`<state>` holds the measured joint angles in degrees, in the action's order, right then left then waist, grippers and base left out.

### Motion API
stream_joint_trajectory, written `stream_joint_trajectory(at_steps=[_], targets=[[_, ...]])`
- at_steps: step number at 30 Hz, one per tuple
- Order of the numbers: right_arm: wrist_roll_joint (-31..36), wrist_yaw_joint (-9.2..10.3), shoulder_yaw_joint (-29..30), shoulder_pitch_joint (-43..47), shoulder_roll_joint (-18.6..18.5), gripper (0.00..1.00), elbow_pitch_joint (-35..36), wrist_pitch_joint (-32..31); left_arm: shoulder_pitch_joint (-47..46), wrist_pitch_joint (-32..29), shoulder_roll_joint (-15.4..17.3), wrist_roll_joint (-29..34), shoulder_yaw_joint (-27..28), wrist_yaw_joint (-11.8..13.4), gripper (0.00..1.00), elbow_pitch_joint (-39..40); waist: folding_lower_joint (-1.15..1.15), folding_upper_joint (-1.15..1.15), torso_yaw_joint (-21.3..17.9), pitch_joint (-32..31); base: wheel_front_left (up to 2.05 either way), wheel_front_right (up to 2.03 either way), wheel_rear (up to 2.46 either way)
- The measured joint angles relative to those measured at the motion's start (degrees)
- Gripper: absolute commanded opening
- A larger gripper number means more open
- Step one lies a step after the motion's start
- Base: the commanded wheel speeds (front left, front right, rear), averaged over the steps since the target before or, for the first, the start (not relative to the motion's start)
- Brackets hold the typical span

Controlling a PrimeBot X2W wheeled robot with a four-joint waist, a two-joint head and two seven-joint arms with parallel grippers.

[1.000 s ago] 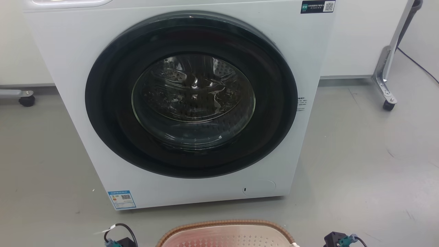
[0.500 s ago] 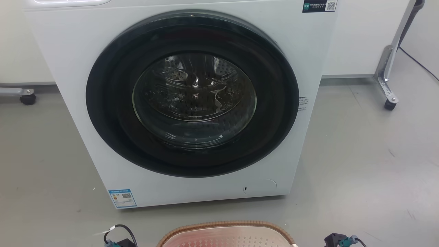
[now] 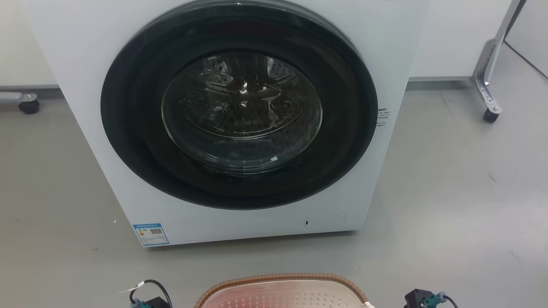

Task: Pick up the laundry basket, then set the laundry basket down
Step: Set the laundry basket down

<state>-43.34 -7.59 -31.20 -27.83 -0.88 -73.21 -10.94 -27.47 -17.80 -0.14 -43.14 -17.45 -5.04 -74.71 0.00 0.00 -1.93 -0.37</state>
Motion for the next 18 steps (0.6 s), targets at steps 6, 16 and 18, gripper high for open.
stream_joint_trajectory(at_steps=[6, 16, 18], targets=[[0.0, 0.02, -0.3, -1.2, 0.0, 0.00, 0.0, 1.0, -0.6, 1.3, 0.0, 0.2, -0.2, 0.1, 0.00, 0.2, 0.00, 0.00, -0.2, 2.7, 0.00, 0.00, 0.00], [0.5, 0.60, -0.3, -5.6, 0.0, 0.00, 0.7, 3.0, -4.5, 3.3, 0.4, 0.7, -0.6, 0.5, 0.00, 1.4, 0.01, 0.00, -0.3, 8.3, 0.00, 0.00, 0.00], [0.6, 0.76, -0.4, -6.7, 0.0, 0.00, 1.0, 3.4, -5.6, 3.5, 0.6, 0.9, -0.6, 0.5, 0.00, 1.7, 0.01, 0.00, -0.3, 9.8, 0.00, 0.00, 0.00]])
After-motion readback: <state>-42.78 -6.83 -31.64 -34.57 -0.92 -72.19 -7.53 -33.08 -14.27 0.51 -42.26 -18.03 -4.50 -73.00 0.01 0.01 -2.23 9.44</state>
